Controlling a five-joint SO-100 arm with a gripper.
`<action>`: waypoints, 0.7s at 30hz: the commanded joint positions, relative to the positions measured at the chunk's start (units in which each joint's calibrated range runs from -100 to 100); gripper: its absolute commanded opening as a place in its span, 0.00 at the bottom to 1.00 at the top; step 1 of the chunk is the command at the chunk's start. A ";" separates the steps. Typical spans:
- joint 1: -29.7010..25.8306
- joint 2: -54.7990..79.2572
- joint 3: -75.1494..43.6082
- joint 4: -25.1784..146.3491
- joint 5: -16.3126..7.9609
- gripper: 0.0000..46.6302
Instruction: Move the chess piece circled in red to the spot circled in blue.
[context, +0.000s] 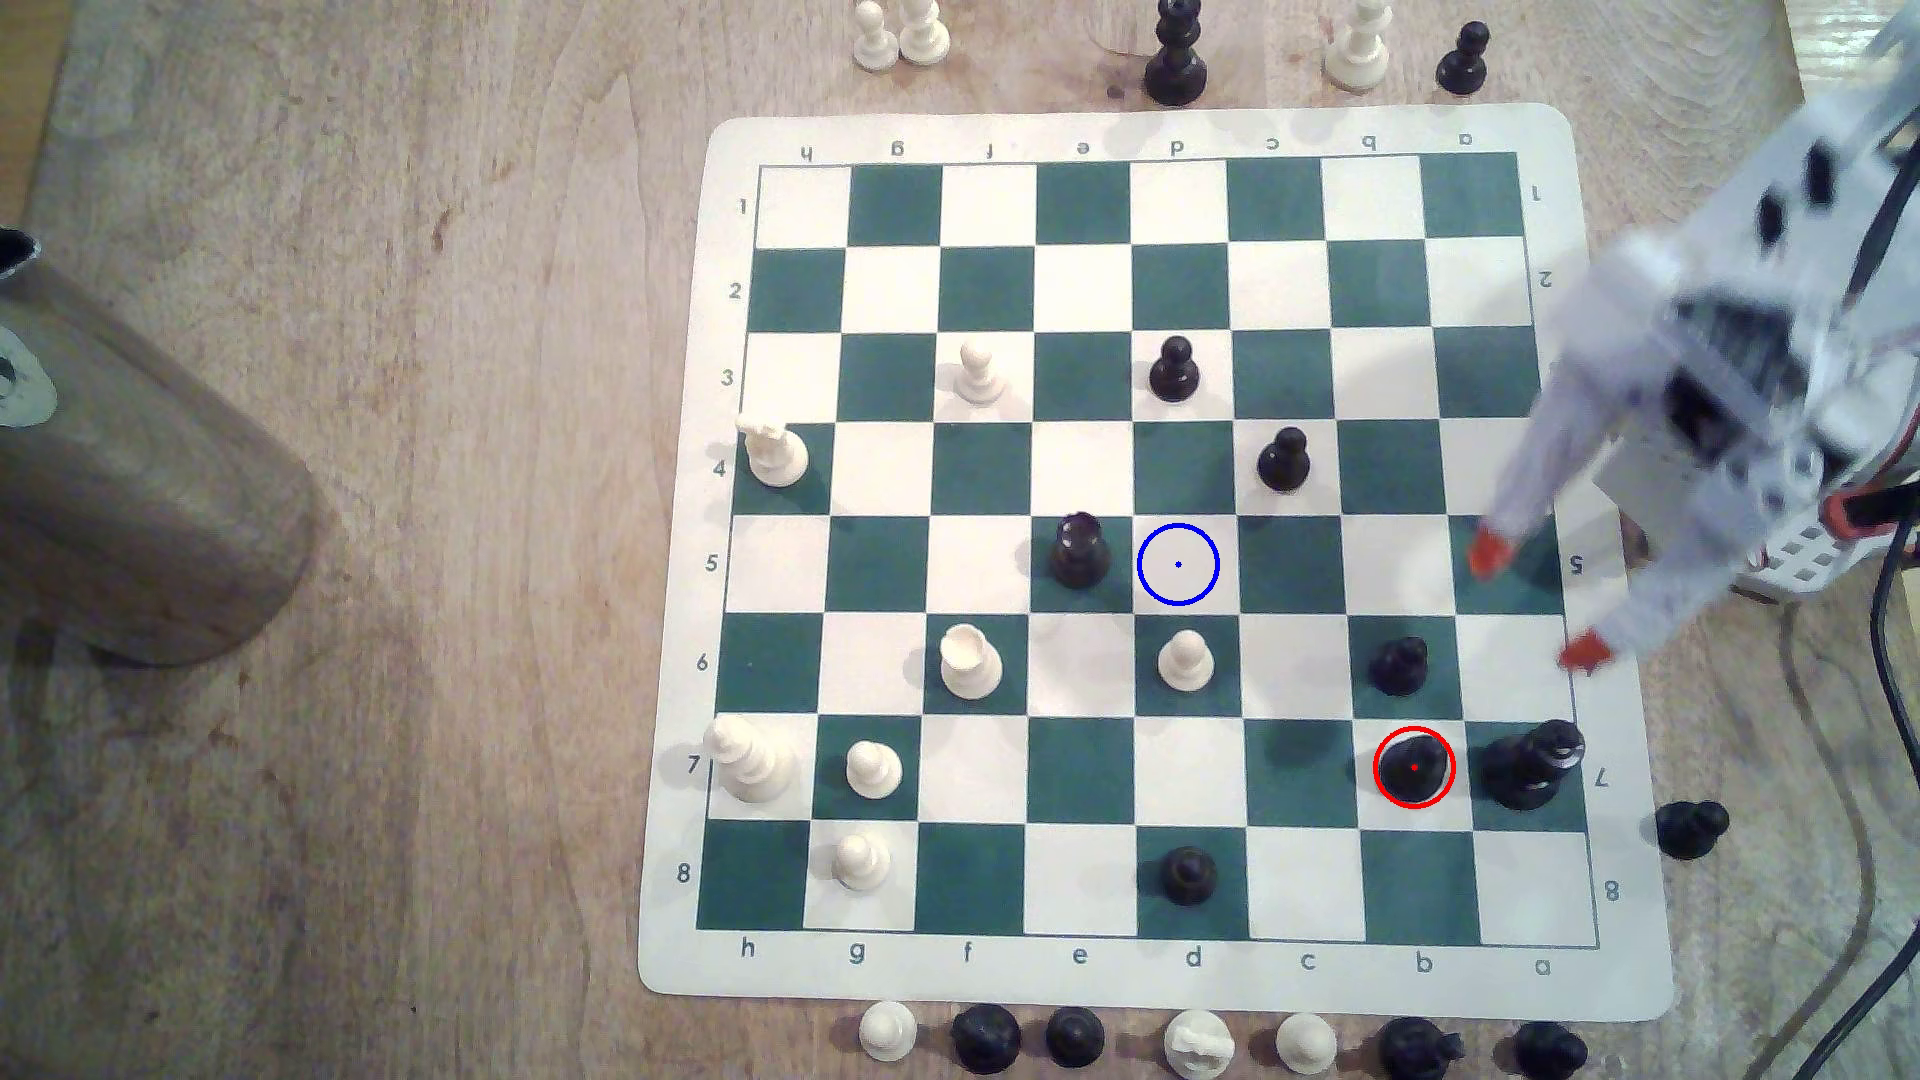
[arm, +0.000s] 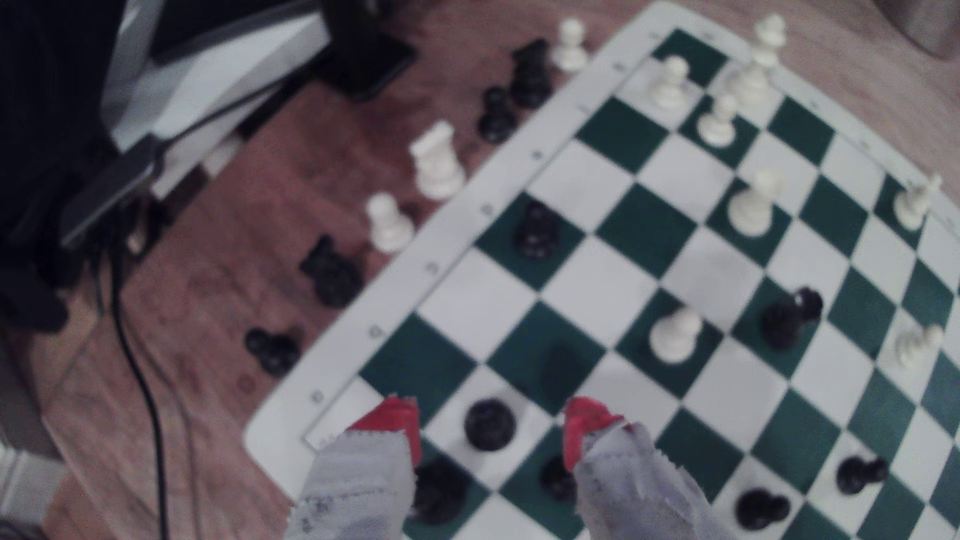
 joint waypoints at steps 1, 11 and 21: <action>-1.78 8.93 2.01 -8.63 -0.83 0.35; -2.48 21.75 8.81 -20.59 -0.93 0.43; -3.66 26.00 11.62 -22.56 -0.88 0.34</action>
